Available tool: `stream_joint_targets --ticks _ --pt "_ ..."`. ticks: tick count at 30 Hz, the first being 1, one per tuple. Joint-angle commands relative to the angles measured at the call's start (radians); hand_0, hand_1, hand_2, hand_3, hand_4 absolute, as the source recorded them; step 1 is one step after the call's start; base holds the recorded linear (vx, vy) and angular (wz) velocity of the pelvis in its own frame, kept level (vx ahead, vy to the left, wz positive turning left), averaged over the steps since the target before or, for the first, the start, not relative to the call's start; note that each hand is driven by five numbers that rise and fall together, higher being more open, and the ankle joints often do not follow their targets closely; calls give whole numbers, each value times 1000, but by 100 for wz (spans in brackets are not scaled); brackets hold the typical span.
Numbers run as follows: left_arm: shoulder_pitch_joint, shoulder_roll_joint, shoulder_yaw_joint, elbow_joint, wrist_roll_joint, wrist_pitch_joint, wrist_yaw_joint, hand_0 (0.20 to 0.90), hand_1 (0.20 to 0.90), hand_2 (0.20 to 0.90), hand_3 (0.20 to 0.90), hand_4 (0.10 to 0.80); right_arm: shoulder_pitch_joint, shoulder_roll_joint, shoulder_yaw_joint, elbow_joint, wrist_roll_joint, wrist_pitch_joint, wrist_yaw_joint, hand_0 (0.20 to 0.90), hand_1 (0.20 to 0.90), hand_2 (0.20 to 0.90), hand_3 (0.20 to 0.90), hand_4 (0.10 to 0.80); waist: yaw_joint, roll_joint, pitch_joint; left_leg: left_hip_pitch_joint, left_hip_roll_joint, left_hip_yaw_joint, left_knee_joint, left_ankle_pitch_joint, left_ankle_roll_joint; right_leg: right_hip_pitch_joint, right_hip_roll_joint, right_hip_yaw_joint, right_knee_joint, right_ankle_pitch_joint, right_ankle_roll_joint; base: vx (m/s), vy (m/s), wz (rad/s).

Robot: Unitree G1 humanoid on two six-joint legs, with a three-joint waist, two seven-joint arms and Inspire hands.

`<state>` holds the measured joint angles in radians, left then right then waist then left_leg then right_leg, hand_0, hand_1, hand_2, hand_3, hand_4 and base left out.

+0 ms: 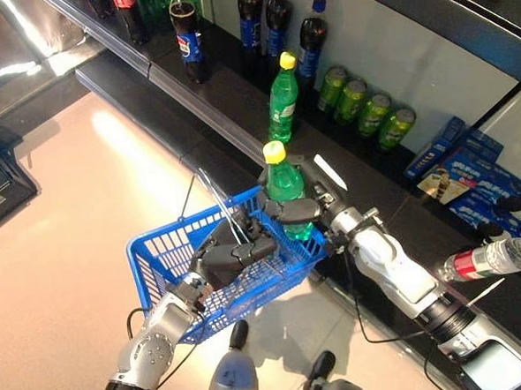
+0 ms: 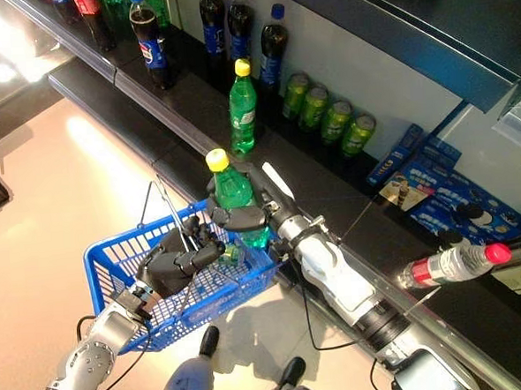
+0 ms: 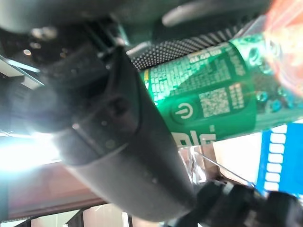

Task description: Pick up the drink and place into the basket.

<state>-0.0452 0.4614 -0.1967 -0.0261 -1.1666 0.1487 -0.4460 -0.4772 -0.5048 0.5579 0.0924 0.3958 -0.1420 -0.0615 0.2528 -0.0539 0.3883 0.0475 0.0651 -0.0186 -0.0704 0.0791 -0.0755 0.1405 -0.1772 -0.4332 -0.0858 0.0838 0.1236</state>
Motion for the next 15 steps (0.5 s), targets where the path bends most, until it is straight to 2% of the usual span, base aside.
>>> stream_joint_targets --ticks 1,3,5,15 --pt "-150 -37 -91 -234 -85 -113 -202 300 300 300 200 100 -52 61 72 -47 -15 -94 1 300 300 300 200 100 0 -15 -347 -12 3 38 -17 -17 -9 81 -6 -30 2 -67 32 0 0 0" --pt "-150 -37 -91 -234 -85 -113 -202 300 300 300 200 100 -52 61 72 -47 -15 -94 1 300 300 300 200 100 0 -15 -347 -12 3 38 -17 -17 -9 81 -6 -30 2 -67 32 0 0 0" --pt "-175 -26 -109 -270 -69 -120 -219 300 300 300 200 100 -66 51 113 37 -91 -30 9 300 300 300 200 100 6 -19 -348 -12 2 33 -17 -17 -10 83 -8 -38 4 -69 33 44 -12 0" --pt "-195 -17 -122 -328 -51 -96 -230 300 300 300 200 100 -105 31 158 113 -201 66 36 300 300 300 200 100 20 -27 -347 -14 0 20 -17 -15 -12 91 -7 -48 1 -69 33 10 -11 3"
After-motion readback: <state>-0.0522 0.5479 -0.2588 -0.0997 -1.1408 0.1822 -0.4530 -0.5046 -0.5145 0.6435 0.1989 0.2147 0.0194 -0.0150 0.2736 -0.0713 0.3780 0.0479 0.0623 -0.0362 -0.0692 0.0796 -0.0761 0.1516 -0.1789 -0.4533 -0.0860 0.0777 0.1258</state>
